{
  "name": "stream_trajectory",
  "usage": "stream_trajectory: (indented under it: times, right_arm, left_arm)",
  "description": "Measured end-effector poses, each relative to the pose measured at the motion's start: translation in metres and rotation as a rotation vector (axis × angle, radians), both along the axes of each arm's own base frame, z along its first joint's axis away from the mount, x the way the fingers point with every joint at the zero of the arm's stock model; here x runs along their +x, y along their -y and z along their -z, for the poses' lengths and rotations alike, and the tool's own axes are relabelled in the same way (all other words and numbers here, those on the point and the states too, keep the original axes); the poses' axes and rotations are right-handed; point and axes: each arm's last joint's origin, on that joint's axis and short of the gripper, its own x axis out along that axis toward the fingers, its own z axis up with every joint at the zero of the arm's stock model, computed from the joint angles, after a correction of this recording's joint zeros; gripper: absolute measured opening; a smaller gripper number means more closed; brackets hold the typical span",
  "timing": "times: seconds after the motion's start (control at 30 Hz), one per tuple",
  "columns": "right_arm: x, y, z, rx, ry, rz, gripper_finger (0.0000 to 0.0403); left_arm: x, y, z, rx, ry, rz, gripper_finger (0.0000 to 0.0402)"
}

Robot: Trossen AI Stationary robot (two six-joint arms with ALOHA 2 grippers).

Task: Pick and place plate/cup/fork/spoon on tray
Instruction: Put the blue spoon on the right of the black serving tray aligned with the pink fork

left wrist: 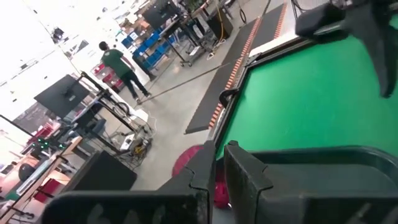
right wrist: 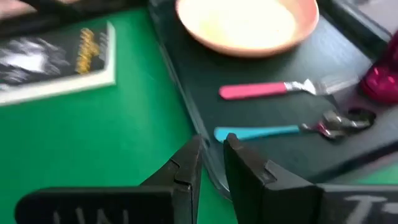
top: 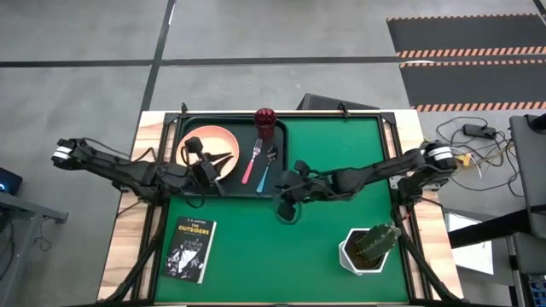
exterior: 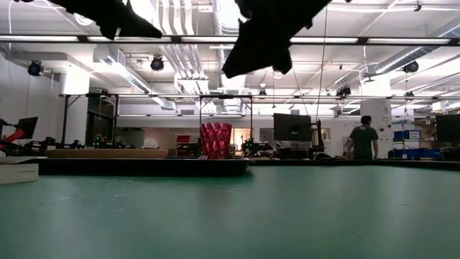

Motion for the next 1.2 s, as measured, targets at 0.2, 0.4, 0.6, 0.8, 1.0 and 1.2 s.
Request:
stream_trajectory:
  times: [0.2, 0.4, 0.6, 0.8, 1.0, 1.2]
  right_arm:
    - [0.023, 0.017, -0.006, 0.031, -0.205, 0.102, 0.0056]
    - [0.044, 0.035, -0.011, 0.086, -0.281, 0.111, 0.0056]
    - [0.064, 0.051, -0.001, 0.137, -0.305, 0.052, 0.0056]
    - [0.074, 0.067, 0.016, 0.162, -0.340, 0.058, 0.0056]
    - [0.077, 0.076, 0.034, 0.163, -0.388, 0.077, 0.0056]
    - [0.075, 0.078, 0.040, 0.159, -0.401, 0.088, 0.0056]
  left_arm:
    - [-0.010, -0.002, 0.004, 0.003, 0.002, 0.000, 0.0016]
    - [-0.016, -0.004, 0.002, -0.004, 0.029, 0.001, 0.0016]
    - [-0.020, -0.005, 0.002, -0.004, 0.023, 0.001, 0.0015]
    - [-0.019, -0.005, 0.006, -0.001, -0.002, 0.001, 0.0015]
    - [-0.021, -0.005, 0.013, 0.003, -0.019, 0.001, 0.0015]
    - [-0.026, -0.007, 0.016, 0.001, -0.013, 0.001, 0.0015]
